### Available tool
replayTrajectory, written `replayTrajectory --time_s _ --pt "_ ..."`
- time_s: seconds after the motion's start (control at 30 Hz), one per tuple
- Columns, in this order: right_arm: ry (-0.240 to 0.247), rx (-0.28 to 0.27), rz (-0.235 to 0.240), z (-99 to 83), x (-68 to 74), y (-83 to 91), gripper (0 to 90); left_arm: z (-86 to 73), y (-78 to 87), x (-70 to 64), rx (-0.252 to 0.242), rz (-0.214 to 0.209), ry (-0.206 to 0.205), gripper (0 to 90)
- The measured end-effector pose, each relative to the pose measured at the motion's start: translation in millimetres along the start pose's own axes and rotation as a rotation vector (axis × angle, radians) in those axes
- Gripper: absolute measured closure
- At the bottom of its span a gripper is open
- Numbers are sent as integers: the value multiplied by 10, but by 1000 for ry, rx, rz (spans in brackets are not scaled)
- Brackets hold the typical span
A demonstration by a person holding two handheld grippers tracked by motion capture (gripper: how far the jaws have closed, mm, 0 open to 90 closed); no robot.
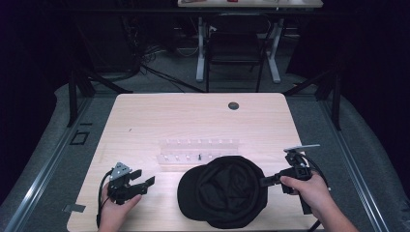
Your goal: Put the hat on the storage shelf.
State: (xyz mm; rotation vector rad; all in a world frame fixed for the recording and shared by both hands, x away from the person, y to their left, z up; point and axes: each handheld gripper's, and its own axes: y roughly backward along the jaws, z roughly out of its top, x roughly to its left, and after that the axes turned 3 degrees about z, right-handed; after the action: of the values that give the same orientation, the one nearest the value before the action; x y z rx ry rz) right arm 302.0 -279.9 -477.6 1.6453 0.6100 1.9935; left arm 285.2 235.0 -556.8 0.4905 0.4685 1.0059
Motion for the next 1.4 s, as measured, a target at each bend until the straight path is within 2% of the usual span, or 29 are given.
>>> replayTrajectory --time_s 0.27,0.5,0.77,1.03,1.23,1.4 --pt "18 -7 70 34 169 79 883 -4 -1 3 6 0 -1 359" --pt "43 -9 105 68 294 130 883 -11 -4 -1 0 5 2 360" --pt "84 -26 154 160 525 199 883 -10 -8 0 0 4 1 361" --pt "100 -12 157 199 667 229 883 -4 6 9 13 1 -4 361" --pt "104 -21 181 191 740 268 884 -7 -2 5 3 3 0 361" --pt "119 -44 182 184 810 339 884 -6 1 3 -1 3 1 362"
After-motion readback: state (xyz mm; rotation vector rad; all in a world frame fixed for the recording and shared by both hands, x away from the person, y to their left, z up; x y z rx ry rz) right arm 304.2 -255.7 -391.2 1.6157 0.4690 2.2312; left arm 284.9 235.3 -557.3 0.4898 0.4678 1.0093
